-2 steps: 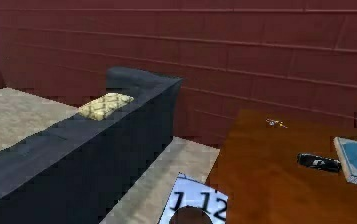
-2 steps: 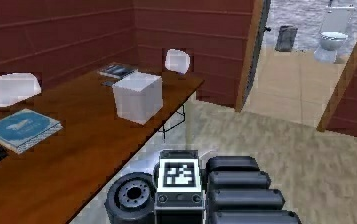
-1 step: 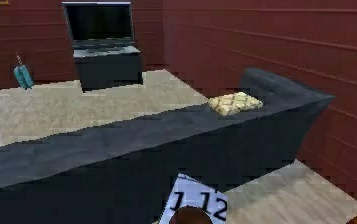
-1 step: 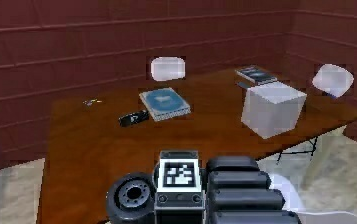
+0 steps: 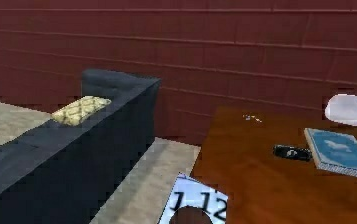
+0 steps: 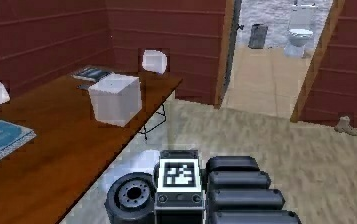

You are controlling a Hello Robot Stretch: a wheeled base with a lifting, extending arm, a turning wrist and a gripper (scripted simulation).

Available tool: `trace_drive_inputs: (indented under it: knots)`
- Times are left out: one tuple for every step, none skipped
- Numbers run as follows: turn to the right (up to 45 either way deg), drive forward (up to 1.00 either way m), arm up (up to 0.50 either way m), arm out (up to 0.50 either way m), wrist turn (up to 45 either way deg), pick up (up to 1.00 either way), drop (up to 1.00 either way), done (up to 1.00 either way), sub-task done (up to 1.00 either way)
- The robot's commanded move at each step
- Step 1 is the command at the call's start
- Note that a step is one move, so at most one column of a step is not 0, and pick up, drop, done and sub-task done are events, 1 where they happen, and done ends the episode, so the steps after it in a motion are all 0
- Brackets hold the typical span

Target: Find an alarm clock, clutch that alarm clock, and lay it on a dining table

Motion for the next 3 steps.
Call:
trace_drive_inputs:
  knots:
    - [24.0, 0.0, 0.0, 0.0, 0.0, 0.0, 0.0, 0.0, 0.0]
    - [-45.0, 0.0, 0.0, 0.0, 0.0, 0.0, 0.0, 0.0, 0.0]
    - [-15.0, 0.0, 0.0, 0.0, 0.0, 0.0, 0.0, 0.0, 0.0]
